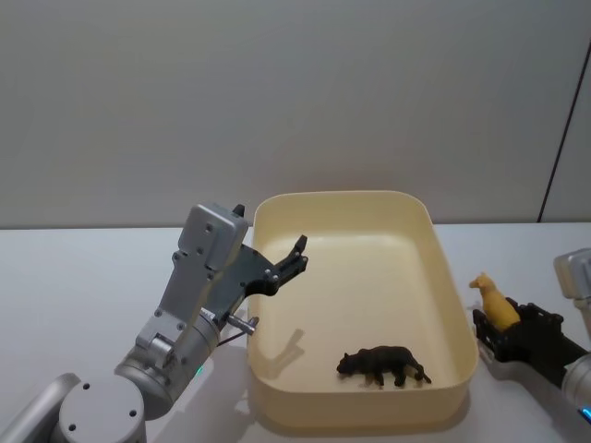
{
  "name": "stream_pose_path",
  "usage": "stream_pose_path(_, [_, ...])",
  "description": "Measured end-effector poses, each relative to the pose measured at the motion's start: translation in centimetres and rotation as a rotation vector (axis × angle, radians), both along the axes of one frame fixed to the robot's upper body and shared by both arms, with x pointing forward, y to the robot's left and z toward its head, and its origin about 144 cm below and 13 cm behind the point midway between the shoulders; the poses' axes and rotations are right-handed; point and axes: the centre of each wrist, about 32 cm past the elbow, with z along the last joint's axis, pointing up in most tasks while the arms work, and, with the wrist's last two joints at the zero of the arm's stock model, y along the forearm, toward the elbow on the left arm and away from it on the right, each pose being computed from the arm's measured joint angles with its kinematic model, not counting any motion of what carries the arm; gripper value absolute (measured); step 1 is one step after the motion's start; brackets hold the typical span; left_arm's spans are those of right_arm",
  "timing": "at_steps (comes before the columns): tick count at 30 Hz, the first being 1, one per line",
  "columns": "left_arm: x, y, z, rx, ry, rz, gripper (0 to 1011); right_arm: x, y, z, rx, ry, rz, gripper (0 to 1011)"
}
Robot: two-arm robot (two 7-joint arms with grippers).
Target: Pick up the toy alternately with two hands and place it into the central storage box.
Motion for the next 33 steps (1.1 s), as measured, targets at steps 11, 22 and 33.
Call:
stream_pose_path(11, [0.0,0.0,0.0,0.0,0.0,0.0,1002,0.0,0.0,0.0,0.002,-0.023,0.003,357])
stream_pose_path(22, [0.0,0.0,0.0,0.0,0.0,0.0,1001,-0.1,-0.4,0.8,0.001,-0.142,0.027,357])
stream_pose_path(33, [0.0,0.0,0.0,0.0,0.0,0.0,1002,0.8,-0.4,3.1,0.003,-0.287,0.116,357])
